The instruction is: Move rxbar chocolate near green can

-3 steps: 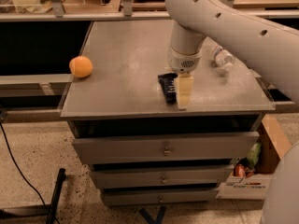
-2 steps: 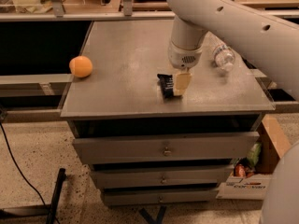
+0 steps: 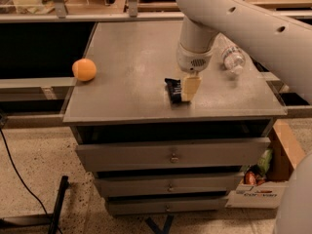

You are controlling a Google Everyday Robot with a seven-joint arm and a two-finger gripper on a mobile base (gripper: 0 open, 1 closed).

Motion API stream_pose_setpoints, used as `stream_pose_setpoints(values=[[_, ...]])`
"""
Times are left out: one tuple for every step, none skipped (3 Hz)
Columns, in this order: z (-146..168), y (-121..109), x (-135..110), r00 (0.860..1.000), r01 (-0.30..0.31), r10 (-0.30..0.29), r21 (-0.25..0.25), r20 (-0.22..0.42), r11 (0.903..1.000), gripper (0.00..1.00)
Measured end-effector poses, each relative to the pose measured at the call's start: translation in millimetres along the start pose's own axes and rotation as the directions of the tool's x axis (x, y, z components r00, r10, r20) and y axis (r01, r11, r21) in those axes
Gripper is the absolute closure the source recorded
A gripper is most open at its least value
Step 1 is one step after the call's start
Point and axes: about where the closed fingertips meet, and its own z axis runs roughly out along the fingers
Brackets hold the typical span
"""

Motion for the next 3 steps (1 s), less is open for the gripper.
stream_pose_setpoints(values=[[-3.3,-0.4,-0.2,1.0,0.0,0.0,0.0,0.0,1.0,0.46],[-0.5,0.9,1.3,1.0,-0.004,0.004,0.0,0.003,1.0,0.28],[-3.5,0.6,1.1,1.0,-0.005,0.005,0.001,0.003,1.0,0.04]])
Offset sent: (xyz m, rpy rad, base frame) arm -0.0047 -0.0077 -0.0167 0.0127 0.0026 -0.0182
